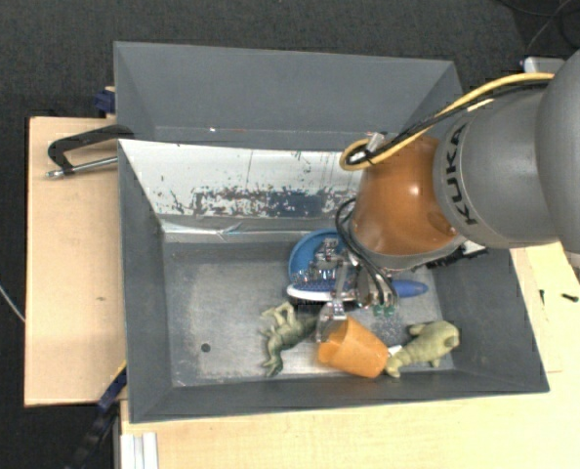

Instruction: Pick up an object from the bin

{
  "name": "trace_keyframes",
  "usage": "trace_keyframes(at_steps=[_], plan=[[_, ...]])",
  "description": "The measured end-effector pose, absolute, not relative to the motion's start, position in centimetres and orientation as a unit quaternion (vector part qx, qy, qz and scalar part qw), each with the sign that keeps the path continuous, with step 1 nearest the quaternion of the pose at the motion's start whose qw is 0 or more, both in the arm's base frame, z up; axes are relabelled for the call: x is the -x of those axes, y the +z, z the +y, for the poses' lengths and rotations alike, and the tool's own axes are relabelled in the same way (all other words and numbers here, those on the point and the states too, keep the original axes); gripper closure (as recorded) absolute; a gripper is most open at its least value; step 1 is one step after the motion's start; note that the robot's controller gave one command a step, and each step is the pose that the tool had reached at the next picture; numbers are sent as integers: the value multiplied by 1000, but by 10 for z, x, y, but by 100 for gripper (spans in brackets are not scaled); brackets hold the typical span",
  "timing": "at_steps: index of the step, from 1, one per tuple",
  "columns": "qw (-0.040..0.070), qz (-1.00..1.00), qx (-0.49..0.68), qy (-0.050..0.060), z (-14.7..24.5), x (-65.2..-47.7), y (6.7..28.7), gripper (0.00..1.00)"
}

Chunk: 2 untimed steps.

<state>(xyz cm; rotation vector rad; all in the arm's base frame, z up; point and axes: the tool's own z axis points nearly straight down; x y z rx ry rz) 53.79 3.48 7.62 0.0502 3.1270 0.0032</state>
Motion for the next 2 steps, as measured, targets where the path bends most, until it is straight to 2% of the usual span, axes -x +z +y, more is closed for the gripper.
trace_keyframes(at_steps=[1,2], plan=[[6,1000,-16,1,36,-536,77,100],[6,998,57,0,33,-538,209,100]])
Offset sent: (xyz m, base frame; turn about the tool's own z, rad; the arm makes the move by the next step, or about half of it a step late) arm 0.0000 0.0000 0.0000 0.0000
